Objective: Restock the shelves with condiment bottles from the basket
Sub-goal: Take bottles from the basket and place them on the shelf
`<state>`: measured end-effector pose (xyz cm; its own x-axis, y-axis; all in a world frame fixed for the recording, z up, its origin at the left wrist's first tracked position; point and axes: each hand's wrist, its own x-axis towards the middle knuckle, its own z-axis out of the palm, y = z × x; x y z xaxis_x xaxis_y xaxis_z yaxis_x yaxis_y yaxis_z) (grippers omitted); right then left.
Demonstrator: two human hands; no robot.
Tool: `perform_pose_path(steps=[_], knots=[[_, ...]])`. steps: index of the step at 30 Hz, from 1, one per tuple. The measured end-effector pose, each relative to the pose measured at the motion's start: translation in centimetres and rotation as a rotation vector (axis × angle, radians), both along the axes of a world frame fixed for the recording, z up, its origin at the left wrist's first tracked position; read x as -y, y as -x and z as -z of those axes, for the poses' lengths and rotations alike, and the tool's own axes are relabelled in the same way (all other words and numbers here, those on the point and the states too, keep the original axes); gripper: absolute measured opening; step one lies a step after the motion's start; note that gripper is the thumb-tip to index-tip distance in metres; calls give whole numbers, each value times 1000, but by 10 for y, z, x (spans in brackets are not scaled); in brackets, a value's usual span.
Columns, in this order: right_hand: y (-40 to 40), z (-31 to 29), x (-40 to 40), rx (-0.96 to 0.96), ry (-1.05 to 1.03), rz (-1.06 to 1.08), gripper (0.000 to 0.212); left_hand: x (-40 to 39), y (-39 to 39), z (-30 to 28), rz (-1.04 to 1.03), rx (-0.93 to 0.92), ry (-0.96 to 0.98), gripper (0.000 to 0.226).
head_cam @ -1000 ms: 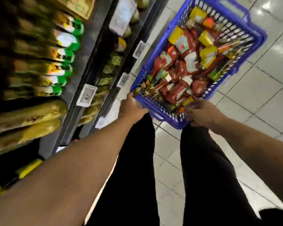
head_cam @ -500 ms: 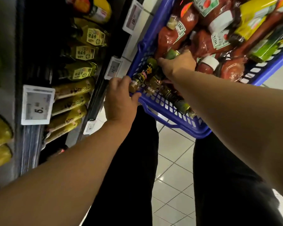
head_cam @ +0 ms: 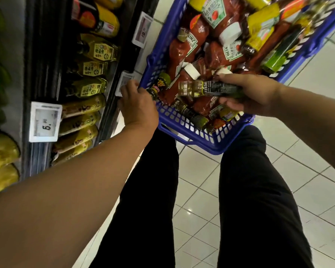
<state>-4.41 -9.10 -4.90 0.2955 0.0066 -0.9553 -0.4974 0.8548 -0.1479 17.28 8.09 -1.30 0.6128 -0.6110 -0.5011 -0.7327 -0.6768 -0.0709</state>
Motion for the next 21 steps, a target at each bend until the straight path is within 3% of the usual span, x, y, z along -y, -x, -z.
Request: perform_pose_path(steps=[5,9,16,21], knots=[[25,-30,15,170,-99,43,48,26,-3,-29,-102,-162,39,41],[35,-74,18,275,-178,181,38,44,-20,-91,-93,-332,76,34],[34,-259,47,400,-56,112,23,75,-1,-313,-204,-951,273,32],[26,-414,50,569,-129,-33,49,73,27,-461,-478,-1367,732,42]])
